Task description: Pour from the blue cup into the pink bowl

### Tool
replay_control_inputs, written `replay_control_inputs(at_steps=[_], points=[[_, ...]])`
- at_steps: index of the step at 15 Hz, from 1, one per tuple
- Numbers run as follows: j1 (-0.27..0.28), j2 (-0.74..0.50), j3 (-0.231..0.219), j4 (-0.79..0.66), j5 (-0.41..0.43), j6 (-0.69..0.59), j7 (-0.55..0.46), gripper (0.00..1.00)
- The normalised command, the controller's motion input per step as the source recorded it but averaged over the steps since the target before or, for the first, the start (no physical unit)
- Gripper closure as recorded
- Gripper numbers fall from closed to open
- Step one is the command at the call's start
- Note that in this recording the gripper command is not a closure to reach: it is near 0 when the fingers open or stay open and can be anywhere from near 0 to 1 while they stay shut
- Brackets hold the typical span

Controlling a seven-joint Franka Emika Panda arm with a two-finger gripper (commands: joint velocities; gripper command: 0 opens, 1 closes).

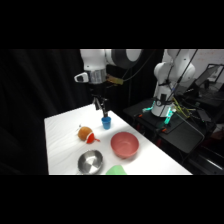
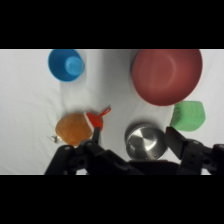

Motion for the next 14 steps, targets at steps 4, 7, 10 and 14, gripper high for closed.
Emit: replay_control_inputs(at_steps=[4, 7, 10, 14], points=[[-0.024, -0.05, 0.017, -0.04, -0.017, -0.01, 0.01, 0.0], [-0.063, -0.25, -0.02, -0.27, -0.01, 0.09, -0.06, 0.0], [-0.108, -0.36, -0.063, -0.46, 0.036, 0.21, -0.13, 0.0], [-0.103, -0.4, -0.068, -0.53, 0.129, 0.31, -0.2, 0.0]])
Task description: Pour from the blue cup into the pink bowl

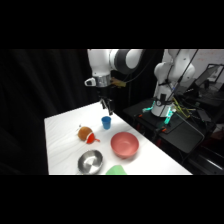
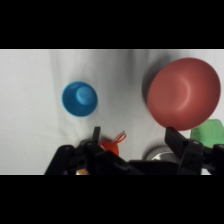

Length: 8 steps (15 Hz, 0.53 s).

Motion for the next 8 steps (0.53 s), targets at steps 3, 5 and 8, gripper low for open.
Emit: replay_control_inputs(at_steps=[3, 5, 8], points=[[-0.069, -0.3, -0.052, -0.48, 0.208, 0.43, -0.22, 0.0], [-0.038, -0.14, -0.028, -0.36, 0.281, 0.5, -0.23, 0.0], [-0.018, 0.01, 0.0, -0.26, 0.205, 0.56, -0.15, 0.0]])
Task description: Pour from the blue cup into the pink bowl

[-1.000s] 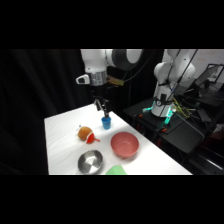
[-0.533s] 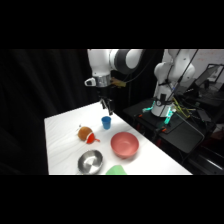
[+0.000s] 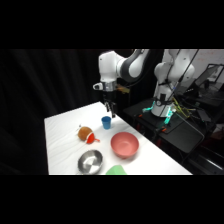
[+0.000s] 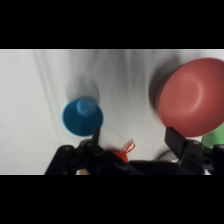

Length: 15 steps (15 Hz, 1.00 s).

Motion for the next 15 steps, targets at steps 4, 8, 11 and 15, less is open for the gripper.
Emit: replay_control_inputs(at_steps=[4, 8, 11, 15], points=[[-0.038, 0.25, 0.006, -0.08, 0.12, 0.49, -0.11, 0.0], [-0.099, 0.37, 0.043, 0.13, 0.163, 0.32, -0.13, 0.0], [-0.109, 0.32, 0.058, 0.2, 0.056, 0.22, -0.04, 0.0], [-0.088, 0.21, 0.095, 0.17, 0.03, 0.13, 0.0, 0.46]])
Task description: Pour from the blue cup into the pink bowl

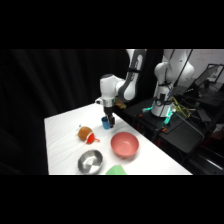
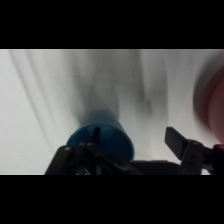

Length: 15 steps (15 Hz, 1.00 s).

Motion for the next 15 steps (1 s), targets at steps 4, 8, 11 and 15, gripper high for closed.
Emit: replay_control_inputs(at_steps=[4, 8, 11, 15], points=[[-0.064, 0.07, 0.077, 0.1, -0.016, 0.07, 0.02, 1.0], [-0.035, -0.05, 0.006, 0.03, -0.089, 0.02, 0.05, 0.7], [0.052, -0.09, -0.066, 0.0, -0.187, 0.0, 0.14, 0.06], [0.173, -0.32, -0.151, -0.08, -0.266, -0.13, 0.27, 0.06]])
